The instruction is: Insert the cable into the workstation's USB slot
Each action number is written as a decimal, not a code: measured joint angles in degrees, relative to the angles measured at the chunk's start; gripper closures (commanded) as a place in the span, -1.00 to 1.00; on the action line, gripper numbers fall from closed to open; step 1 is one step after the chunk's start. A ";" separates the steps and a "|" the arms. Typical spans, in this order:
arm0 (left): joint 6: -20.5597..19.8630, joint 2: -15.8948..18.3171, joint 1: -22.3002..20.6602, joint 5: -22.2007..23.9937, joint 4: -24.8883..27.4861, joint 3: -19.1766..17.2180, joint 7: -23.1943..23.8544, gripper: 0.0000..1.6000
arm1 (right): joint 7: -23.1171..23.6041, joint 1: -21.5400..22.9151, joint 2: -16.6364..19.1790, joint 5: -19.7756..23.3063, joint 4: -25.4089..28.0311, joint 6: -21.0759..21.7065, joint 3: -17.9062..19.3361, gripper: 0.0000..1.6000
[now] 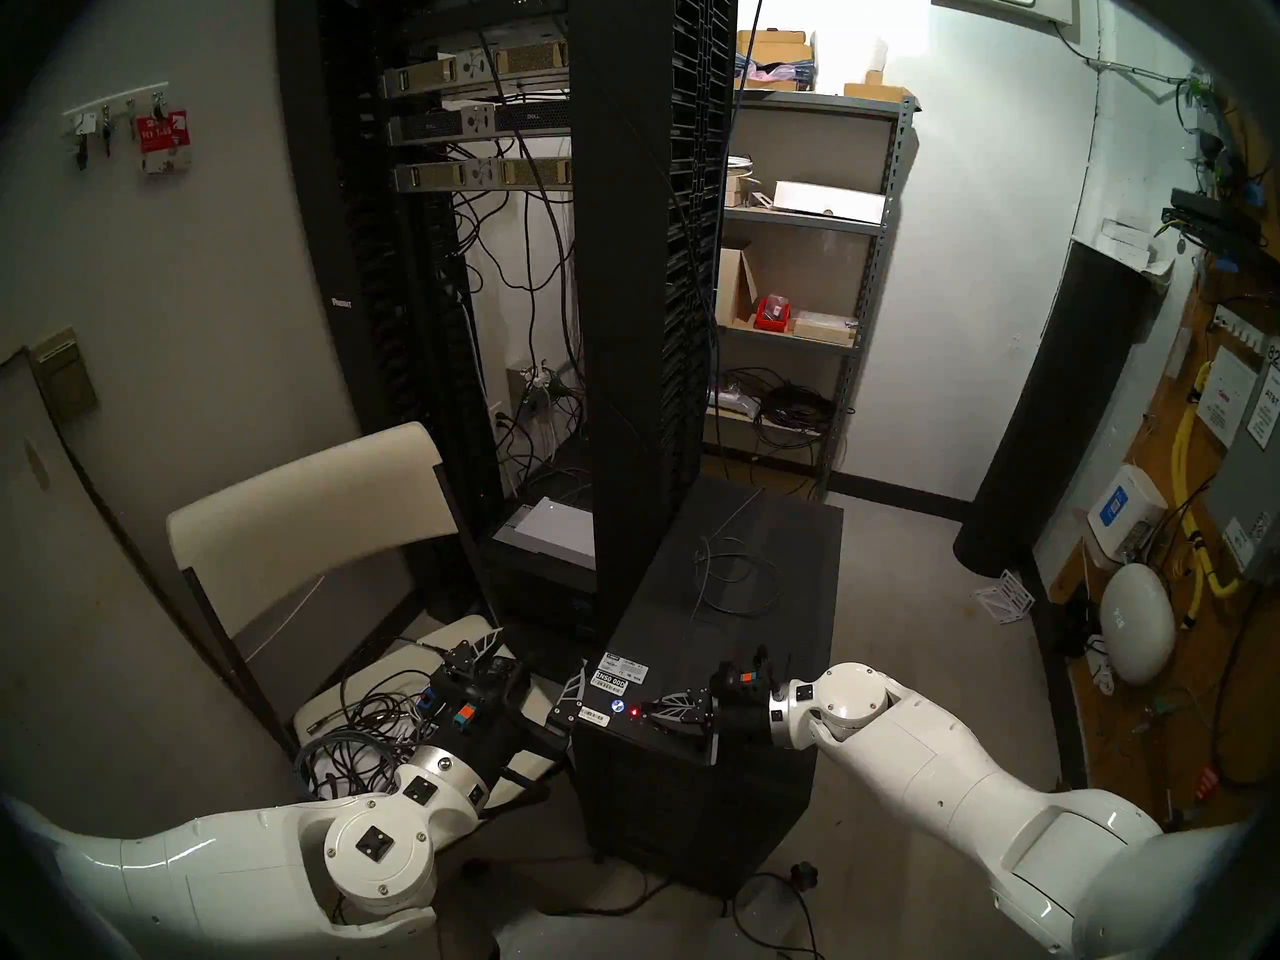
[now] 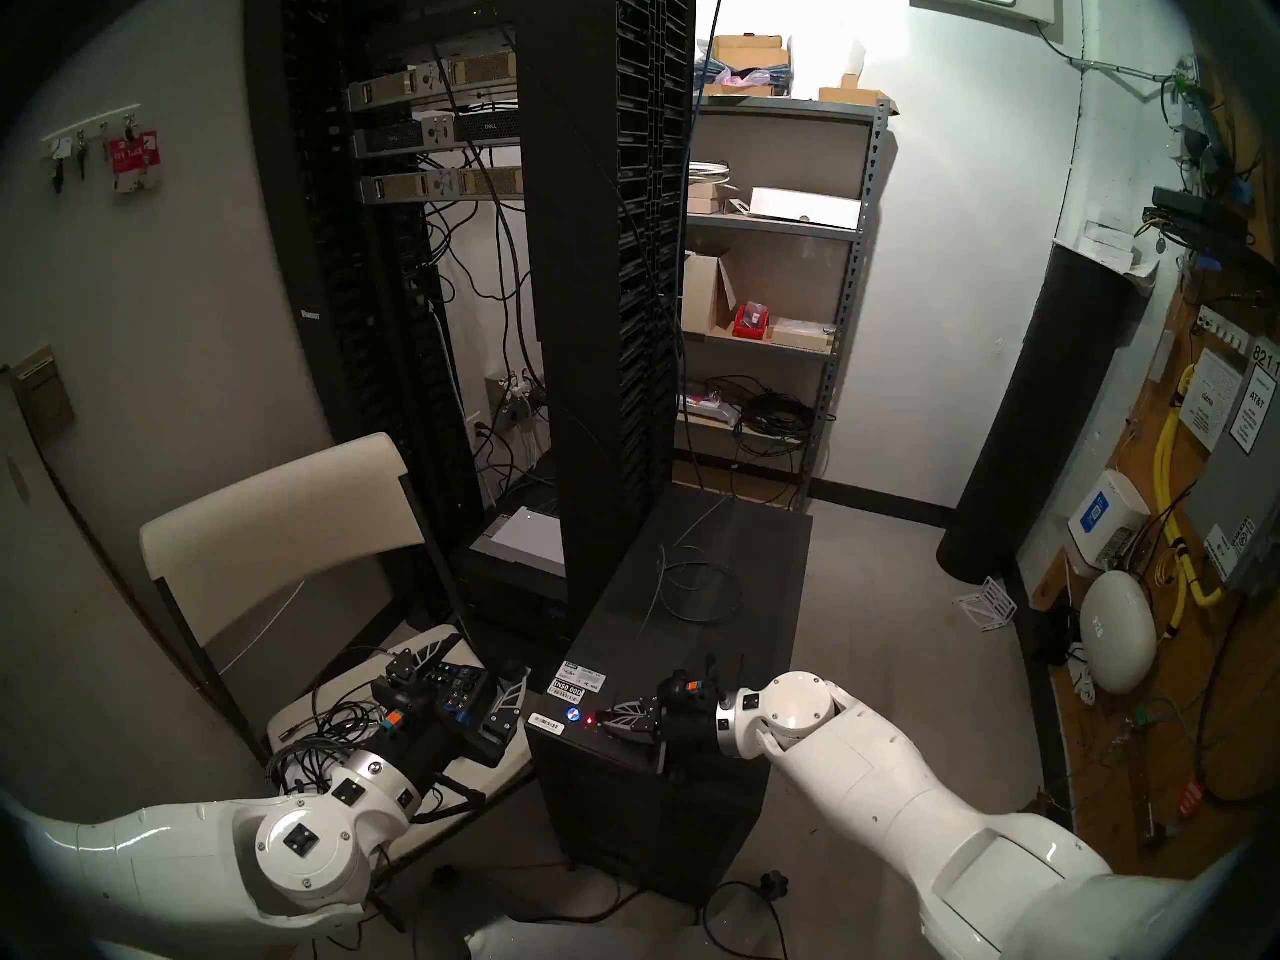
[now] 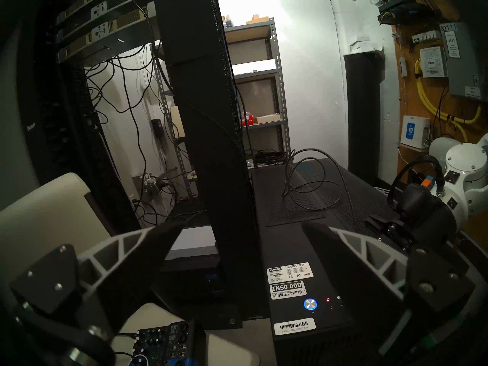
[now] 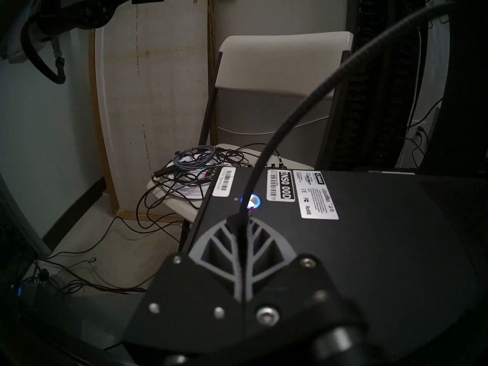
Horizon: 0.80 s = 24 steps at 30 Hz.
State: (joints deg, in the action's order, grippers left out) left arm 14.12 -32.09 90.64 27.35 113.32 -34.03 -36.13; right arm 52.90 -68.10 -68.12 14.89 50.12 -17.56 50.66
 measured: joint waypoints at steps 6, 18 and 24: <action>0.00 -0.09 -0.08 0.00 0.00 0.06 0.01 -1.00 | 0.13 0.04 0.01 0.06 -0.02 0.00 0.00 1.00; -0.01 -0.12 -0.23 0.00 0.06 0.15 0.20 -1.00 | -0.25 -1.20 0.17 1.17 0.15 -1.69 0.99 0.57; -0.02 -0.12 -0.30 0.02 0.06 0.19 0.45 -1.00 | 0.00 -1.95 0.25 1.81 0.31 -2.54 1.57 0.11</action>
State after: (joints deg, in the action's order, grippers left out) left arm 14.10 -32.21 90.35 27.36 113.38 -33.85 -35.67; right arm 52.90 -70.04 -67.87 16.70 50.44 -20.11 52.23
